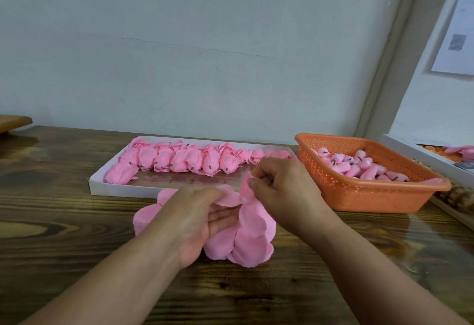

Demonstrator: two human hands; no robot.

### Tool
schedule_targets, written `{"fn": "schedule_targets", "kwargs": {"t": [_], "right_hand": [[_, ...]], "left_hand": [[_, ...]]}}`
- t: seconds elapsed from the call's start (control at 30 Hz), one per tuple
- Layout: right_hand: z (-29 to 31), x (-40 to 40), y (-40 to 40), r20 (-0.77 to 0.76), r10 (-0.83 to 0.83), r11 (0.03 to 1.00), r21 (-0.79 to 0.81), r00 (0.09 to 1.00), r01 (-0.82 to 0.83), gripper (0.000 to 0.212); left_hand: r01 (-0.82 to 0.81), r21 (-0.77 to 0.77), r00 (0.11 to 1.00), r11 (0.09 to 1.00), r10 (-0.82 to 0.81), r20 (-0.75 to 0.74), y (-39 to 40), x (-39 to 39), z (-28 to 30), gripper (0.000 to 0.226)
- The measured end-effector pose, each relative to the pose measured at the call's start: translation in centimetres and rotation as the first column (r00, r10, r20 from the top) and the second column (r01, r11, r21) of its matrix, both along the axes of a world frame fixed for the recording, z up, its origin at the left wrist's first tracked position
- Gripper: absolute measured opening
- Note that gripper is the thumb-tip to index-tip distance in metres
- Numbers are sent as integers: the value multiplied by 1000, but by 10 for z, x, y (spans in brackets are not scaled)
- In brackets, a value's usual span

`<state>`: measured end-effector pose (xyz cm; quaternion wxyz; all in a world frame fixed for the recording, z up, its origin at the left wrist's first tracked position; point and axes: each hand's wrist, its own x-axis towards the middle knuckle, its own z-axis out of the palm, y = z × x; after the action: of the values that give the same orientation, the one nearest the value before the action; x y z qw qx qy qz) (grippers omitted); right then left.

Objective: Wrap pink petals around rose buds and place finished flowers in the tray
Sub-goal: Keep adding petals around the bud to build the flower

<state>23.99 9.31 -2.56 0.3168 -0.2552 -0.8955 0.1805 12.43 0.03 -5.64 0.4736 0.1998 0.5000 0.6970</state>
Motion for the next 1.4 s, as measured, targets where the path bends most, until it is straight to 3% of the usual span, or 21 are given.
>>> {"fn": "schedule_targets", "kwargs": {"t": [0.13,0.37,0.63,0.73,0.93,1.07,1.23,1.4], "right_hand": [[-4,-3,-2,24,-5,1000,7,1000,4,20],[-4,-5,-5,74,6,998,67,997,-11,23],[5,-7,-4,49,20,998,63,999,-23,13],[6,-5,0,6,-10,1000,-2,1000,10,14],[6,-4,-1,-2,8,994,-109,1000,-8,13],[6,-3,2,-41,43,964,-261,998,-52,21],[5,1,4,-86,127,892,-425,988,-152,24],[3,1,6,-117,152,854,-484,981,-190,26]], "left_hand": [[-79,-31,997,996,80,24,-1,5,-5,14],[-126,-95,952,987,93,-293,1,7,-4,23],[-152,-12,949,988,142,-280,8,5,10,44],[-178,20,963,984,178,-203,9,2,5,27],[-132,80,908,988,153,-390,7,5,-9,27],[-80,110,867,991,124,-482,5,9,-9,32],[11,73,902,997,21,-431,1,10,-13,19],[68,78,897,995,-27,-440,-2,8,-13,25]]}}
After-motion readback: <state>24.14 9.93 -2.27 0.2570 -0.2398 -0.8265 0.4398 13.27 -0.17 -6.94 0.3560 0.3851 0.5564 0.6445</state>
